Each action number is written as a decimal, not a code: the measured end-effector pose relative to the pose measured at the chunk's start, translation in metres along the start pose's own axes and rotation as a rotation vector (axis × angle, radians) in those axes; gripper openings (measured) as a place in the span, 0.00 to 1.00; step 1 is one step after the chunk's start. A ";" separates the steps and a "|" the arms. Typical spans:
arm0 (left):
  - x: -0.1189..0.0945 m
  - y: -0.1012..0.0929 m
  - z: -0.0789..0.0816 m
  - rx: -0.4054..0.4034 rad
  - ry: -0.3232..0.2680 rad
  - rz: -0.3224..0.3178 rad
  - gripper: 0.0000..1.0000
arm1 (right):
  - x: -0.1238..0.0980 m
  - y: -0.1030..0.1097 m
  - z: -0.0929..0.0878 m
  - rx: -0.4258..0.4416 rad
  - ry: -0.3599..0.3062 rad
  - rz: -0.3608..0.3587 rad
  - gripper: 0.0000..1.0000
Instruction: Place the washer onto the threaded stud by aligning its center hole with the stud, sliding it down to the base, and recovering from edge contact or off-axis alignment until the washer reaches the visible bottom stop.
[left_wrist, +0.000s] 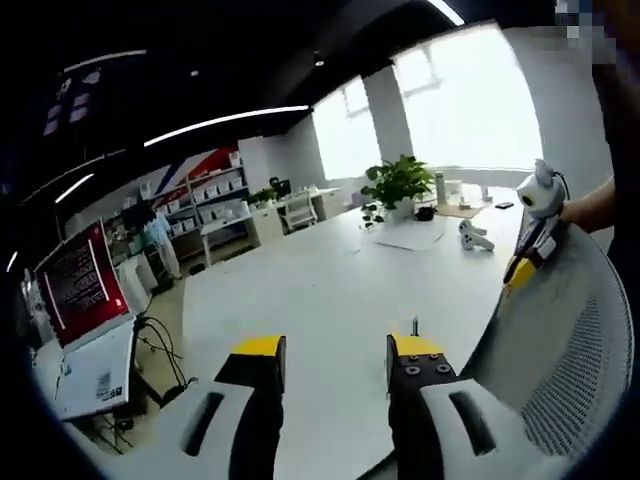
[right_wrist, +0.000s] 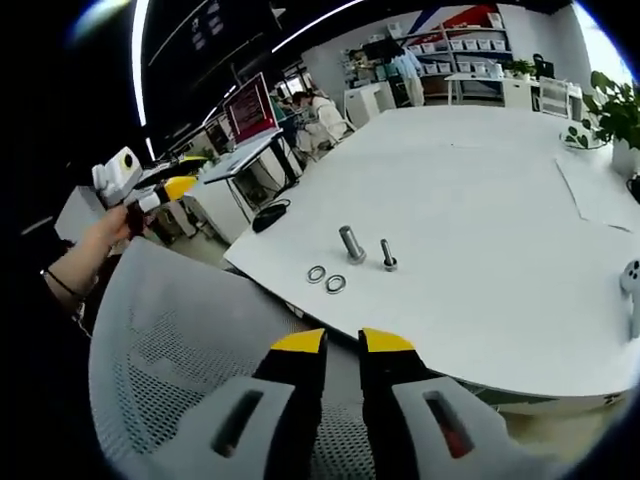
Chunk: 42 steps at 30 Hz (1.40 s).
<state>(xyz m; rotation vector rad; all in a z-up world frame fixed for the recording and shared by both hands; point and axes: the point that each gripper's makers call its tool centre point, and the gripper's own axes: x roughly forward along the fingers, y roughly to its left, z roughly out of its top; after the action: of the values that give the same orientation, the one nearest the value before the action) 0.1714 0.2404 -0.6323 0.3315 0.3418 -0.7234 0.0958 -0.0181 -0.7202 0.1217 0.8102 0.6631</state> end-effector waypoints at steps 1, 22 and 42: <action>0.002 -0.001 -0.007 0.040 0.031 -0.019 0.42 | 0.000 0.001 -0.002 -0.011 0.012 0.006 0.16; 0.065 -0.051 -0.077 0.144 0.347 -0.389 0.53 | -0.012 0.000 0.019 -0.003 -0.132 -0.065 0.16; 0.138 -0.093 -0.164 0.434 0.728 -0.588 0.32 | -0.007 -0.008 0.014 -0.017 -0.108 -0.095 0.16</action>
<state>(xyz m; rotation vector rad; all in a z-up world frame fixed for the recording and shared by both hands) 0.1732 0.1611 -0.8519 0.9360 1.0023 -1.2481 0.1062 -0.0268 -0.7084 0.1023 0.7019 0.5687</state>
